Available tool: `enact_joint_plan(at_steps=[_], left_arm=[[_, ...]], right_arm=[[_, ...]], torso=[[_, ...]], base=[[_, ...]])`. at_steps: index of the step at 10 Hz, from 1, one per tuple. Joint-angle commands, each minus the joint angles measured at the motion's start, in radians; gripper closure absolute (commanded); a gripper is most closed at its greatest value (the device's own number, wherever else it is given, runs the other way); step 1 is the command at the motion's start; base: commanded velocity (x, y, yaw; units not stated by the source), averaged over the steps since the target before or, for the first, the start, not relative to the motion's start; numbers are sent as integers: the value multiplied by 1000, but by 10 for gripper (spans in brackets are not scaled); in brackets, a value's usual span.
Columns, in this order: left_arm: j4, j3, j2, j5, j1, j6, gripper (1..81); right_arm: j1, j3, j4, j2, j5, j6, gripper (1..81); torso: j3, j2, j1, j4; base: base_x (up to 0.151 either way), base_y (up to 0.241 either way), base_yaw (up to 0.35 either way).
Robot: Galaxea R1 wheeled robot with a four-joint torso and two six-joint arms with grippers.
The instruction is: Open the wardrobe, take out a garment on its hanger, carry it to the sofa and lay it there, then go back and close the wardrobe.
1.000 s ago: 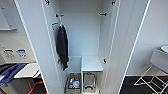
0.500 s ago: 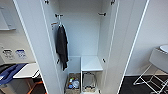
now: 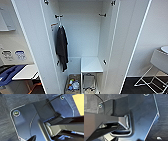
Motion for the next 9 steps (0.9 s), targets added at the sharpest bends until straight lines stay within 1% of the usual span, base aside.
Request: enact_joint_plan(at_steps=[1, 9], left_arm=[[-4, 3, -1, 39, -54, 2, 10], [-4, 3, -3, 36, -54, -1, 10]], right_arm=[[57, 4, 3, 2, -65, -1, 10], [55, 11, 6, 11, -64, 4, 10]], torso=[[0, 0, 1, 0], [0, 0, 1, 0]], base=[[124, 0, 0], [151, 0, 0]])
